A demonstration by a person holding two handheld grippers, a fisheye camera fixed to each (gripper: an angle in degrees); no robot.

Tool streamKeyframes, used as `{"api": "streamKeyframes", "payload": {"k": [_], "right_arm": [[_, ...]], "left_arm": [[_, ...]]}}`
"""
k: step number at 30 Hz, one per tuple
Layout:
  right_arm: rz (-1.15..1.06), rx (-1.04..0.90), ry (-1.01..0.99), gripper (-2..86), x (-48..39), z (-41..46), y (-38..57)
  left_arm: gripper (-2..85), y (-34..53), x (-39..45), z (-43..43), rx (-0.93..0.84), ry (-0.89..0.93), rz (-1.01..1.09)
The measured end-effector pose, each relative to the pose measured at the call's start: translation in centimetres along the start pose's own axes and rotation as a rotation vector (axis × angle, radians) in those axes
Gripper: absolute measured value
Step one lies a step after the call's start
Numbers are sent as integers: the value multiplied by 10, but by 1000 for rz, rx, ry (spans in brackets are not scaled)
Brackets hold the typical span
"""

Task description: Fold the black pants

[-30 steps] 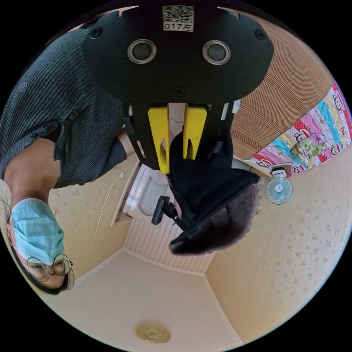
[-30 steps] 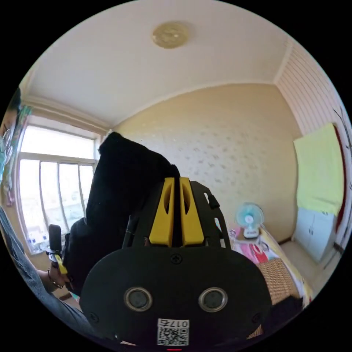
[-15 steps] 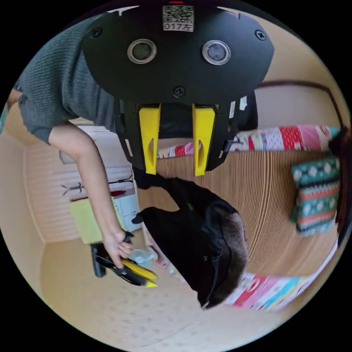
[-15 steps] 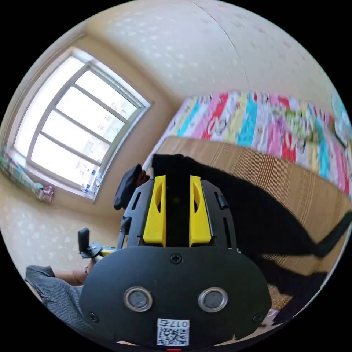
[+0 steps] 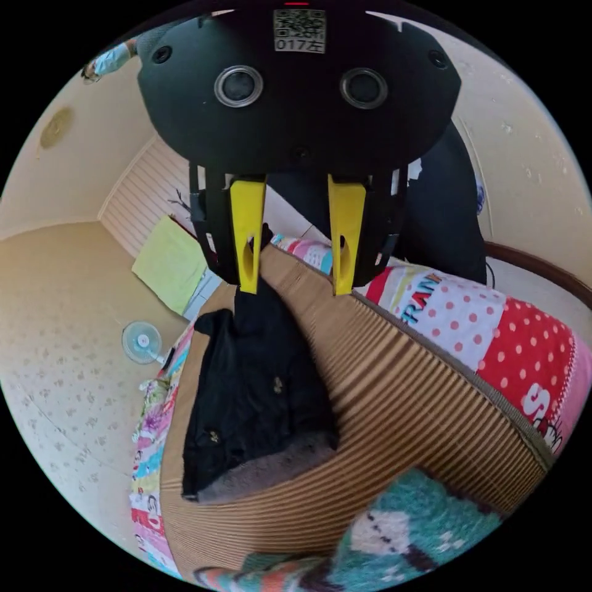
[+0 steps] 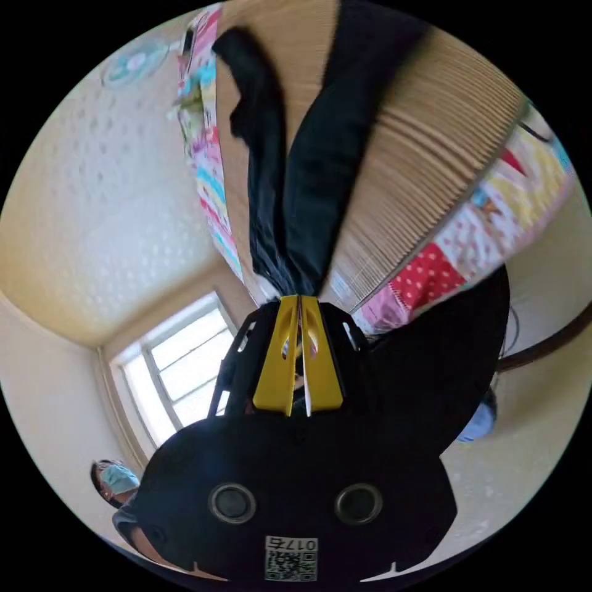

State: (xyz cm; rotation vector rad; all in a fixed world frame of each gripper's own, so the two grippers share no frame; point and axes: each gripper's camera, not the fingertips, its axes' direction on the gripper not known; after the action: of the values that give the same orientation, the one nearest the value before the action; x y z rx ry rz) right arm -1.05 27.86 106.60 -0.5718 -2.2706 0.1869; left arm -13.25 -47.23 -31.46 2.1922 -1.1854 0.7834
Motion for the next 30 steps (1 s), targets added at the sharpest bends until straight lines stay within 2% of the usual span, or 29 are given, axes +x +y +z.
{"api": "streamKeyframes", "payload": {"k": [3,7,10,13,15,16,17,18,20,21,24,27,30], "right_arm": [[14,294,-223,5,27,-65,48],[11,438,-258,4,37,-96,100],[24,499,-317,3,45,-102,134],[100,587,-380,4,57,-109,160],[153,660,-464,4,63,-124,173],[158,684,-485,4,63,-128,175],[160,737,-520,5,62,-138,178],[162,785,-543,5,58,-147,179],[174,819,-560,5,51,-156,174],[185,815,-559,5,44,-160,164],[225,737,-504,5,20,-162,125],[220,595,-427,5,-17,-159,67],[156,405,-307,6,-68,-153,-2]], "left_arm": [[166,-23,7,-20,135,-33,4],[158,-48,19,-30,153,-53,-21],[123,-59,32,-37,162,-143,0],[68,-65,44,-44,107,-216,89],[54,-61,59,-62,38,-250,273],[52,-54,65,-71,59,-309,326],[51,-33,77,-89,142,-419,426],[50,-13,78,-106,230,-469,437],[52,10,57,-128,334,-434,299],[55,23,31,-138,381,-374,169],[72,51,-40,-143,379,-257,-113],[72,82,-82,-146,384,-148,-166],[57,111,-101,-151,361,-220,-219]]}}
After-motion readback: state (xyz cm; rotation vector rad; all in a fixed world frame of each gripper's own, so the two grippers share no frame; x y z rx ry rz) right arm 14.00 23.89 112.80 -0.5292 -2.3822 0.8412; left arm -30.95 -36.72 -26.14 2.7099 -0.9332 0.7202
